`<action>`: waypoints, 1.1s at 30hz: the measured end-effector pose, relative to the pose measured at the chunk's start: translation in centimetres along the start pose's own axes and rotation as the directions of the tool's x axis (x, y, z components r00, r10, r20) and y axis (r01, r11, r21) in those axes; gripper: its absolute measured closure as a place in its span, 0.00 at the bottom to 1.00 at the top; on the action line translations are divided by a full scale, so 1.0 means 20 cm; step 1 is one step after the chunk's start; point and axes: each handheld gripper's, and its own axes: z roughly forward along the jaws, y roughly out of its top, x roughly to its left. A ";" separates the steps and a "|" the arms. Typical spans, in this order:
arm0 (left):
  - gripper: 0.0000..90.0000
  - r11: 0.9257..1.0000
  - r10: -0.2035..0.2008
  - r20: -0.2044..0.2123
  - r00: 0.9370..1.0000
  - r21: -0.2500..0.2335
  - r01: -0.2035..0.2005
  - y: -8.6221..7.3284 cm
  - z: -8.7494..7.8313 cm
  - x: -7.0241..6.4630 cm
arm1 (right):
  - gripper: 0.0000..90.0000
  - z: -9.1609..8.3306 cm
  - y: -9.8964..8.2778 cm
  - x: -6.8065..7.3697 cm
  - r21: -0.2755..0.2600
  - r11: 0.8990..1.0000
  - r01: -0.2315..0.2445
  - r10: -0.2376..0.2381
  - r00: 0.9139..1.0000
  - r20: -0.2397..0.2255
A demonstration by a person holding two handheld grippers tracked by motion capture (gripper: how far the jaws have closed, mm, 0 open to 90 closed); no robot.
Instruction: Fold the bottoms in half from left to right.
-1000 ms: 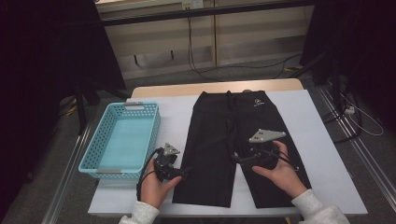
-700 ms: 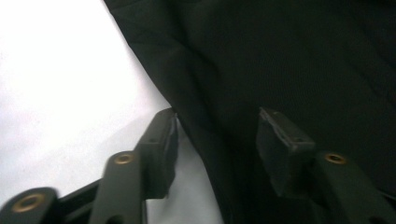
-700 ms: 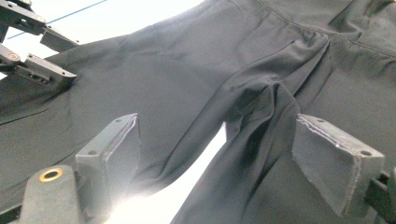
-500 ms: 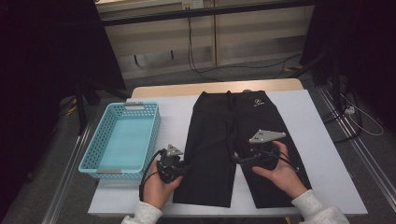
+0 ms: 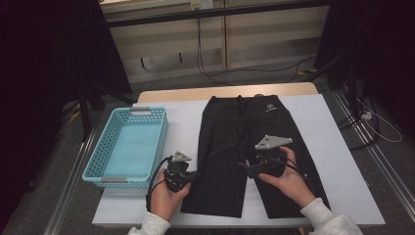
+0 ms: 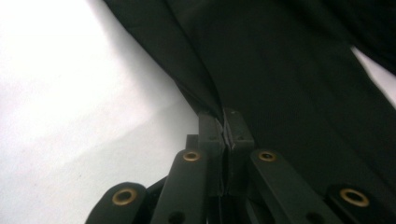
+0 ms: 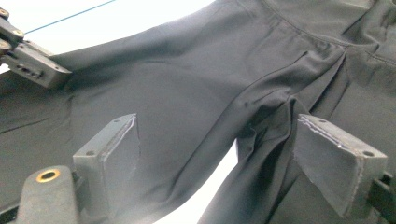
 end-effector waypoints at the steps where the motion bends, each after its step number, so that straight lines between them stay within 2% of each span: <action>1: 0.98 1.000 -0.002 -0.006 1.000 -0.011 0.002 0.00 0.00 0.00 | 0.16 0.01 0.00 0.00 0.001 1.000 -0.006 0.006 1.000 0.001; 3: 0.98 1.000 0.000 0.005 1.000 -0.008 0.000 0.00 0.00 -0.01 | 0.15 0.02 0.00 0.00 0.007 1.000 -0.003 0.003 1.000 0.001; 6: 0.98 0.999 0.000 0.017 1.000 -0.035 0.000 0.01 -0.01 -0.02 | 0.15 0.03 0.00 0.01 0.013 1.000 -0.004 0.004 1.000 0.003; 7: 0.98 0.999 0.015 0.018 1.000 -0.029 -0.015 0.01 -0.01 -0.02 | 0.15 0.04 0.01 0.01 0.013 1.000 -0.004 0.004 1.000 0.005; 11: 0.98 0.999 0.015 0.036 0.999 -0.039 -0.013 0.02 -0.01 -0.03 | 0.14 0.06 0.03 0.01 0.000 1.000 -0.027 0.027 1.000 0.013; 16: 0.98 0.999 0.025 0.044 0.999 -0.046 -0.023 0.03 -0.01 -0.03 | 0.14 0.09 0.06 0.01 -0.017 0.999 -0.031 0.031 0.999 0.031; 20: 0.98 0.999 0.026 0.049 0.998 -0.049 -0.023 0.03 -0.01 -0.04 | 0.14 0.12 0.08 0.02 -0.011 0.999 -0.043 0.043 0.999 0.033; 24: 0.98 0.998 0.020 0.060 0.998 -0.061 -0.016 0.04 -0.01 -0.05 | 0.14 0.15 0.10 0.03 -0.002 1.000 -0.027 0.027 0.999 0.040; 26: 0.98 0.998 0.038 0.059 0.998 -0.053 -0.035 0.05 -0.01 -0.05 | 0.14 0.17 0.11 0.03 -0.003 1.000 -0.030 0.030 0.999 0.040; 27: 0.98 0.998 0.029 0.062 0.998 -0.066 -0.025 0.05 0.00 -0.06 | 0.14 0.17 0.11 0.03 -0.003 1.000 -0.026 0.026 0.999 0.045; 31: 0.98 0.997 0.047 0.059 0.997 -0.066 -0.043 0.05 0.00 -0.07 | 0.14 0.19 0.13 0.01 -0.010 0.998 -0.054 0.055 0.998 0.038; 33: 0.98 0.996 0.044 0.060 0.997 -0.075 -0.039 0.06 0.01 -0.08 | 0.14 0.20 0.13 0.01 -0.013 0.998 -0.064 0.065 0.997 0.037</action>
